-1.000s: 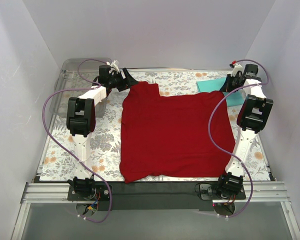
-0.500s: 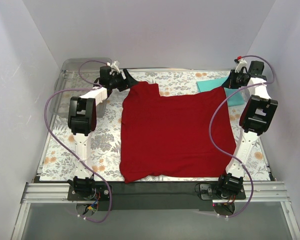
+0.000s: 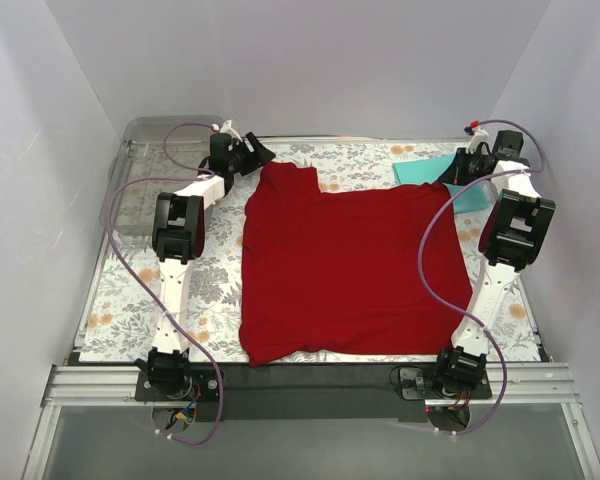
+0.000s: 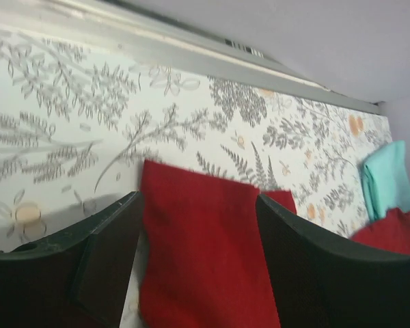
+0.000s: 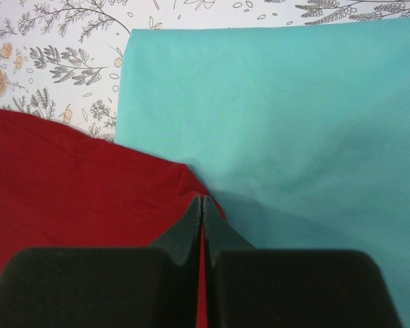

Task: Fold and stack the t-shirts
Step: Flatten the tshirt out

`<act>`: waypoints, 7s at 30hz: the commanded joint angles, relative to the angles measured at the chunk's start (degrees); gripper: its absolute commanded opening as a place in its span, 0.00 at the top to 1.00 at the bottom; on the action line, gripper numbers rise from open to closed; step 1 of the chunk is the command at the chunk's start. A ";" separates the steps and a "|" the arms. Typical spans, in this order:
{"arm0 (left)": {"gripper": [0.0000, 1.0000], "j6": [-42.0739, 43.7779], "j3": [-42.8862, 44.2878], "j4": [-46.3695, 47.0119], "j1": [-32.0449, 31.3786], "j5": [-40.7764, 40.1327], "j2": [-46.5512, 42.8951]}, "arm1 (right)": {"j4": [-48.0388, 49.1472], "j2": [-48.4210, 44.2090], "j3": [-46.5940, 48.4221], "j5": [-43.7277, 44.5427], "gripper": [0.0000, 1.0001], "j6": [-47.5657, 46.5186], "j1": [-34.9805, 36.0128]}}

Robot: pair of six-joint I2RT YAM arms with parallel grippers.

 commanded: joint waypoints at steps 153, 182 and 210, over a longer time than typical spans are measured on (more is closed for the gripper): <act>1.00 20.05 9.92 -16.73 -4.80 -14.17 -1.32 | 3.09 -4.79 -2.82 -6.57 0.99 4.21 -1.40; 1.00 18.12 -14.17 -1.95 -0.76 -10.57 -29.01 | 6.35 -27.19 -18.64 -9.21 0.99 1.31 -1.75; 1.00 17.15 -12.17 -2.82 0.56 -10.65 -63.64 | 2.48 -63.32 -7.52 -8.94 0.99 2.53 -6.49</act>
